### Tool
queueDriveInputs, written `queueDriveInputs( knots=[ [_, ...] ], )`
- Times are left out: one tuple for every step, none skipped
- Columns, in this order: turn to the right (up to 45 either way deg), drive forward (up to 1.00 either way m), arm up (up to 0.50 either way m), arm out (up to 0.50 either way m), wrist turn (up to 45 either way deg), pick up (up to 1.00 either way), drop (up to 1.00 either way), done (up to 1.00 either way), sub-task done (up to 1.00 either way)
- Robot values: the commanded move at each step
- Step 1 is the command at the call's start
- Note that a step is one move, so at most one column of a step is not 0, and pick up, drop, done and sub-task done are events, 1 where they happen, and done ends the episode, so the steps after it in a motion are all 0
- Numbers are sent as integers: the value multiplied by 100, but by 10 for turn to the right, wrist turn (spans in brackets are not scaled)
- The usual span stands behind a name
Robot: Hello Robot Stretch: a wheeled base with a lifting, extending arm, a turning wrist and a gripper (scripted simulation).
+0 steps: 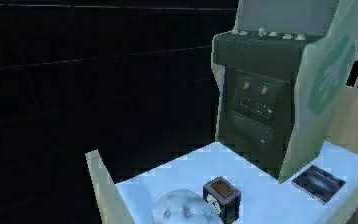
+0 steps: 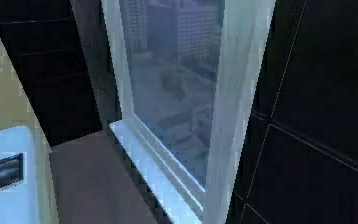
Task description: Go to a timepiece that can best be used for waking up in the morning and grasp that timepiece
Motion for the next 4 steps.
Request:
queueDriveInputs(
  knots=[
    [-450, 0, 0, 0, 0, 0, 0, 0, 0],
    [-270, 0, 0, 0, 0, 0, 0, 0, 0],
    [0, 0, 50, 0, 0, 0, 0, 0, 0],
    [0, 0, 4, 0, 0, 0, 0, 0, 0]
  ],
)
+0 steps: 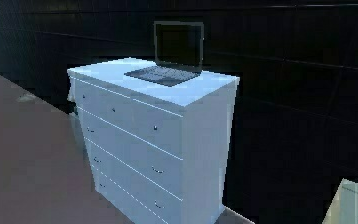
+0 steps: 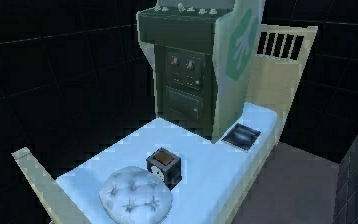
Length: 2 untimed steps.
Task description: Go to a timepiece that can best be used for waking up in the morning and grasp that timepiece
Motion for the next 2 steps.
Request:
queueDriveInputs(
  knots=[
    [0, 0, 0, 44, 0, 0, 0, 0, 0],
    [0, 0, 0, 0, 450, 0, 0, 0, 0]
  ],
)
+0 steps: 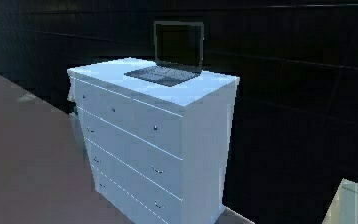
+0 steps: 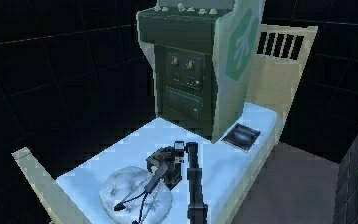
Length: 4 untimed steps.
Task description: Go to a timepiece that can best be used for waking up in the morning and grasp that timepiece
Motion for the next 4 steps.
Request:
queueDriveInputs(
  knots=[
    [0, 0, 0, 0, 450, 0, 0, 0, 0],
    [0, 0, 0, 0, 450, 0, 0, 0, 0],
    [0, 0, 0, 0, 360, 0, 0, 0, 0],
    [0, 0, -30, 0, 0, 0, 0, 0, 0]
  ],
)
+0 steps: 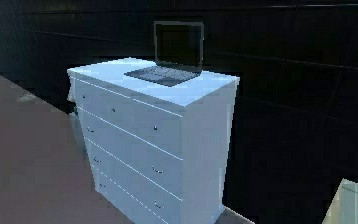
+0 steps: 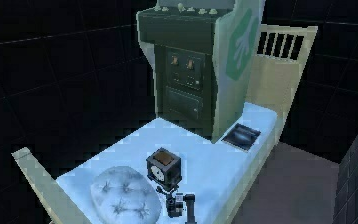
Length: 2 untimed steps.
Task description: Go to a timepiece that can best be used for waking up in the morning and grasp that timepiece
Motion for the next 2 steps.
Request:
queueDriveInputs(
  knots=[
    [0, 0, 0, 0, 0, 100, 0, 0, 0],
    [0, 0, 10, 0, 0, 0, 0, 0, 0]
  ],
)
